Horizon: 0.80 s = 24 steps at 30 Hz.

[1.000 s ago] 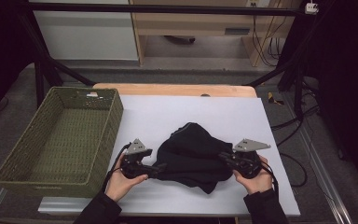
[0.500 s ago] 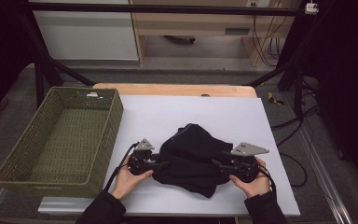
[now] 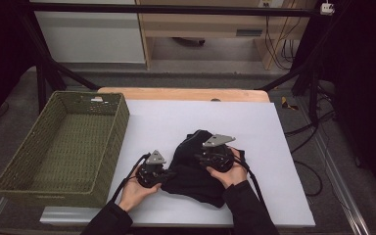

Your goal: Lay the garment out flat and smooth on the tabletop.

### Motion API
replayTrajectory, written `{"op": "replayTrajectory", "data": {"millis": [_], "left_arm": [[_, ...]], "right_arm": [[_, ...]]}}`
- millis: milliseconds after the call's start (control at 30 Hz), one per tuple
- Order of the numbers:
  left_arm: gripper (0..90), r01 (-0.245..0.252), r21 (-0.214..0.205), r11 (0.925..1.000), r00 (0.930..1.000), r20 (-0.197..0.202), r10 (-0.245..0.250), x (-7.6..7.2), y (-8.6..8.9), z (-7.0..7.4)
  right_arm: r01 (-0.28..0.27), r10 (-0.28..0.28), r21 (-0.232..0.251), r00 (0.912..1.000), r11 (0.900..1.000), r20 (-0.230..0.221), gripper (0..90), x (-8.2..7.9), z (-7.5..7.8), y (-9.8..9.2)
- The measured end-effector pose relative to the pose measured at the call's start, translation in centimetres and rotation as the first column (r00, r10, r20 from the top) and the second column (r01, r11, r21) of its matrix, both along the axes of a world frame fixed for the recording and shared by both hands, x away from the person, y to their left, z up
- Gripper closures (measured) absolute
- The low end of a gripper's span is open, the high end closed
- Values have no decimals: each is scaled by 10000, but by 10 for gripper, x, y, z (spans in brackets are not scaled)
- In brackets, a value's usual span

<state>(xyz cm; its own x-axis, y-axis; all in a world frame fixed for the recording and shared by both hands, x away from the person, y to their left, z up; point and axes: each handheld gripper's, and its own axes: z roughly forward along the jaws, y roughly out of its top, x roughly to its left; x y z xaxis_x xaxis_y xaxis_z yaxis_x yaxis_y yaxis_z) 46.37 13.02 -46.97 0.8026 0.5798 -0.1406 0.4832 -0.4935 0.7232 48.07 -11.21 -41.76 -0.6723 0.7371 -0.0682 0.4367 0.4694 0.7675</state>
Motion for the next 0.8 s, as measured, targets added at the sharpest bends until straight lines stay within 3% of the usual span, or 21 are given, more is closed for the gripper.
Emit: {"op": "replayTrajectory", "data": {"millis": [67, 200, 333, 467, 633, 733, 800], "left_arm": [[826, 138, -32, 9999, 9999, -43, -138, -3, -1, 1], [832, 631, -62, 9980, 9979, -133, -632, -13, -5, 4], [831, 882, 32, 9961, 9961, -30, -882, -22, -11, 7], [832, 1205, 36, 9927, 9927, -62, -1205, -30, -18, 9], [833, 1726, 57, 9850, 9850, 75, -1726, -45, -35, 10], [830, 1620, 107, 9867, 9866, 203, -1622, -48, -40, 10], [830, 1571, 66, 9876, 9874, 206, -1572, -48, -40, 9]], "right_arm": [[140, -140, 58, 9998, 9999, 121, 808, -3, 3, -5], [940, -995, 770, 9924, 9926, 719, 845, -9, 22, -29], [2124, -2284, 1210, 9637, 9697, 1386, 844, -10, 33, -67], [2765, -2890, 1287, 9530, 9524, 914, 835, -3, 19, -97], [3491, -3544, 978, 9341, 9320, 428, 831, 11, -10, -112], [3643, -3669, 652, 9296, 9290, 345, 782, 15, -17, -113], [3594, -3627, 743, 9311, 9302, 374, 703, 13, -14, -114]]}}
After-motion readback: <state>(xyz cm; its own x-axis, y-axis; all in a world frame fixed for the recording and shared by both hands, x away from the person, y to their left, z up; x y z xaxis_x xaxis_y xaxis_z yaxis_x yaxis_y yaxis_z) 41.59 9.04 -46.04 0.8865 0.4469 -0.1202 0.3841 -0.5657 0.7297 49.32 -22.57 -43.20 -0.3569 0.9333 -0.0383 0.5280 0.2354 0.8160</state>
